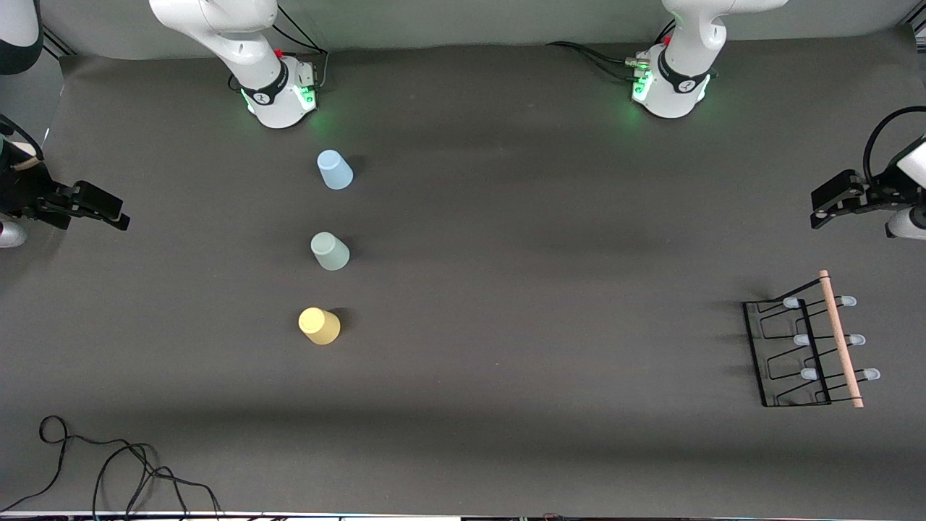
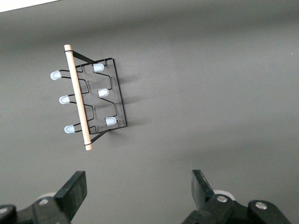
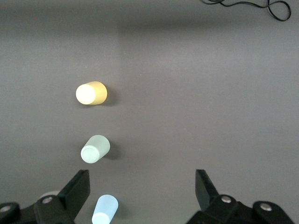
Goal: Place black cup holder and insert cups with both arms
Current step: 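Reach the left gripper toward the black wire cup holder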
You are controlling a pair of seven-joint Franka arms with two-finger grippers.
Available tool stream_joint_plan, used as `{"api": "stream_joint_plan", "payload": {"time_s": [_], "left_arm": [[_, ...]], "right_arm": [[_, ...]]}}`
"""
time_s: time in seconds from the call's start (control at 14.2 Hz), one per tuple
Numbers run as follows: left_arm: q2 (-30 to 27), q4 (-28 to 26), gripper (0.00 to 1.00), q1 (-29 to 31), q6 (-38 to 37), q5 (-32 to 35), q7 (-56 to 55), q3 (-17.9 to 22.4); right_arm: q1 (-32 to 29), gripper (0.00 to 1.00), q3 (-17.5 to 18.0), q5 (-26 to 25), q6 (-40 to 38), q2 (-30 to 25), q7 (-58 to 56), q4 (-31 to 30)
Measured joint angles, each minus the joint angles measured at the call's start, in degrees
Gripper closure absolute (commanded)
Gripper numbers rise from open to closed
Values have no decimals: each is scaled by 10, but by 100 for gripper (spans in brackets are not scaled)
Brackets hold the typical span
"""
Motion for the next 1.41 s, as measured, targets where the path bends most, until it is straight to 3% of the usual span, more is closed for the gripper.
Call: {"api": "stream_joint_plan", "payload": {"time_s": [0.63,1.41], "left_arm": [[10,-17,0,6,20,1,-1,7],[135,-16,0,104,112,5,44,13]], "right_arm": [[0,0,0,0,-17,0,0,1],[0,0,0,0,-21,1,0,2]]}}
